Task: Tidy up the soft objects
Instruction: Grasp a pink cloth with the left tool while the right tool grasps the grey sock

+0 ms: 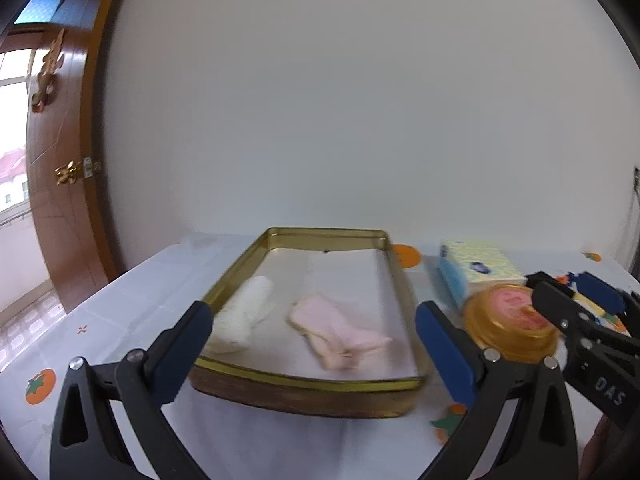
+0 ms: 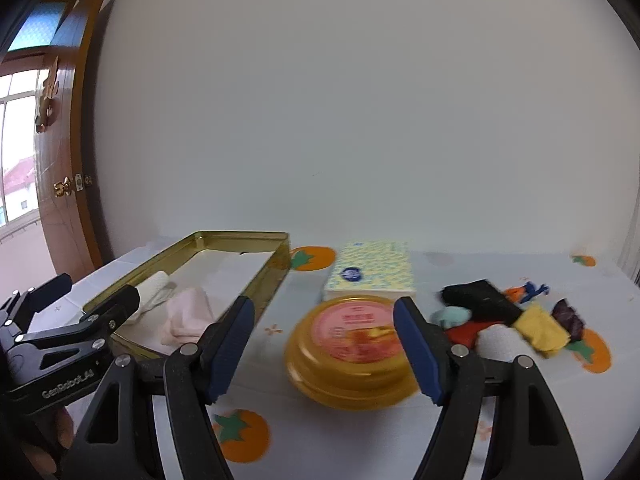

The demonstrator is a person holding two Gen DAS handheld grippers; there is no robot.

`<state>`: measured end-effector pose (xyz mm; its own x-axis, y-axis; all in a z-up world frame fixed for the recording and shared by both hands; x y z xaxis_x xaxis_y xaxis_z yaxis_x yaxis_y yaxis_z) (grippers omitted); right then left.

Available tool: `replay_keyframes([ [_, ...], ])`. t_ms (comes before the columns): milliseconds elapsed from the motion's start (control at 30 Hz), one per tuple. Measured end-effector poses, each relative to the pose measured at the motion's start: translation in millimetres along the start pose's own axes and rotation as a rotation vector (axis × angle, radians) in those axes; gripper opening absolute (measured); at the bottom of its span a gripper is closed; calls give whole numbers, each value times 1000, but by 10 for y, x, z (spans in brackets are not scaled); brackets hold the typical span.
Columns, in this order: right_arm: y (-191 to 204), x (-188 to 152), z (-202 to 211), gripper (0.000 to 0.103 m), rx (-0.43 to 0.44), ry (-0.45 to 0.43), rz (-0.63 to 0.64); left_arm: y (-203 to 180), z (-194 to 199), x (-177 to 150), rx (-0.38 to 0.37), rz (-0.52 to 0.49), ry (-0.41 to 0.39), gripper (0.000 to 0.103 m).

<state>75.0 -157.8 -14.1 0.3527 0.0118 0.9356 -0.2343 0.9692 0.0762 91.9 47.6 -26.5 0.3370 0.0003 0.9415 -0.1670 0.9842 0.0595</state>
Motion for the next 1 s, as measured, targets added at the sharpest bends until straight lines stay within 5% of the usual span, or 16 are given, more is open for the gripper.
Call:
replay_keyframes([
  [300,-387,-6,303,74,-16,-19,38,-600,286,-85,-133,-62,6,103],
  [667,-1293,-46,585,74,-137,-19,-38,-1351,558,-206,-295,-140,39,103],
  [1000,-1934,-85,770,74,-237,-8,-94,-2159,856,-367,-446,-321,54,103],
])
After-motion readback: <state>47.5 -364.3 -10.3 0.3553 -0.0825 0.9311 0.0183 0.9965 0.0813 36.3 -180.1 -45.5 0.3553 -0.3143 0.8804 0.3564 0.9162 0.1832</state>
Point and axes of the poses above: each gripper's, at about its wrist camera, not at the fingertips, and z roughly against the way its jaws point, y to its left, x to its top, the point moved 9 cm from there along -z, roughly the way its jaws point, and after that the axes turned 10 degrees about x, right-handed, at the moved point
